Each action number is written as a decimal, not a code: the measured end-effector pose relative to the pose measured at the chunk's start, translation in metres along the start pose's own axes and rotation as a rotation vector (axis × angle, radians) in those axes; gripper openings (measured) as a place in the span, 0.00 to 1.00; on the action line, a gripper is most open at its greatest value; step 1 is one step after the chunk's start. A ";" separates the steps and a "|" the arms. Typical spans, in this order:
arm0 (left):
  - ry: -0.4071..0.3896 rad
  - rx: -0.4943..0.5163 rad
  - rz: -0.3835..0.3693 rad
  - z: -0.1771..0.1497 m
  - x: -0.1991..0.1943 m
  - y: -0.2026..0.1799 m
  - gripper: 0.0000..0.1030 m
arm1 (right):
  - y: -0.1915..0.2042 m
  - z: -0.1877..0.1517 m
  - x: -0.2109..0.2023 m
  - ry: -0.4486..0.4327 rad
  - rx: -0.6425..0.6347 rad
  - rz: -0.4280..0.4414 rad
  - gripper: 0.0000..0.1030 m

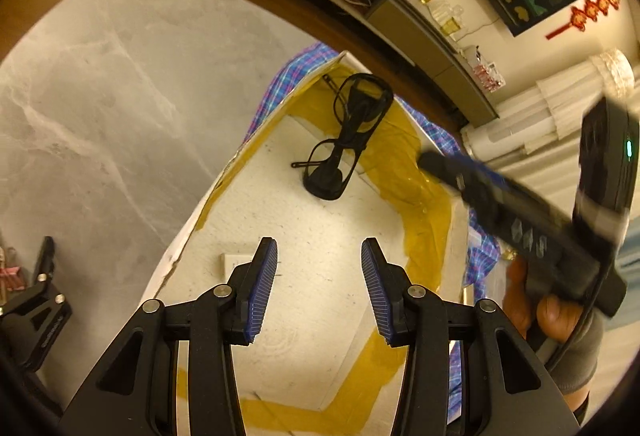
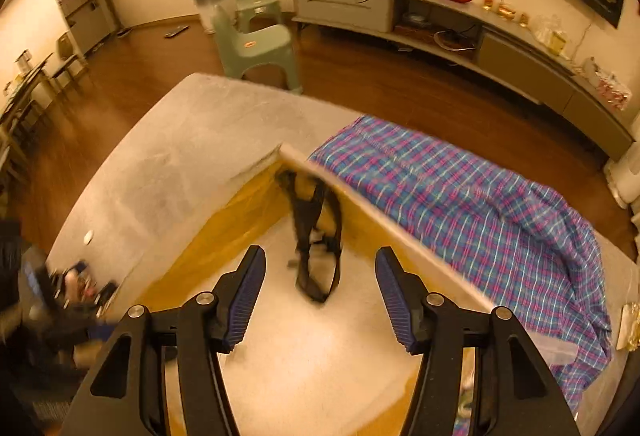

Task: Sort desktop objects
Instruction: 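Open both tools to drop the charger and glasses into the box, then move both tools back over the items on the plaid shirt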

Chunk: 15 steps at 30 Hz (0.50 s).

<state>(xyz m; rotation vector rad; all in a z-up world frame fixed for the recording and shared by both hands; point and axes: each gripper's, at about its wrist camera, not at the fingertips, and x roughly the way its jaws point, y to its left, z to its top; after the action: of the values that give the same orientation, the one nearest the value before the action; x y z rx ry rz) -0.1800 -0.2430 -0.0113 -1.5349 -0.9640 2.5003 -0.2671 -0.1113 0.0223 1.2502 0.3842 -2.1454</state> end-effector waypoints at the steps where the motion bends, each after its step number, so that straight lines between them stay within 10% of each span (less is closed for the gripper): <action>1: -0.009 0.017 0.009 -0.002 -0.003 -0.004 0.45 | -0.001 -0.007 -0.006 0.000 -0.005 0.010 0.57; 15: -0.089 0.379 0.000 -0.079 -0.033 -0.111 0.45 | -0.050 -0.133 -0.119 -0.169 0.143 0.188 0.57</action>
<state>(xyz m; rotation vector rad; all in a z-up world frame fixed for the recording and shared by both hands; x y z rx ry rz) -0.1284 -0.1273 0.0489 -1.3152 -0.4561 2.5769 -0.1666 0.0408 0.0537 1.1222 0.0398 -2.1250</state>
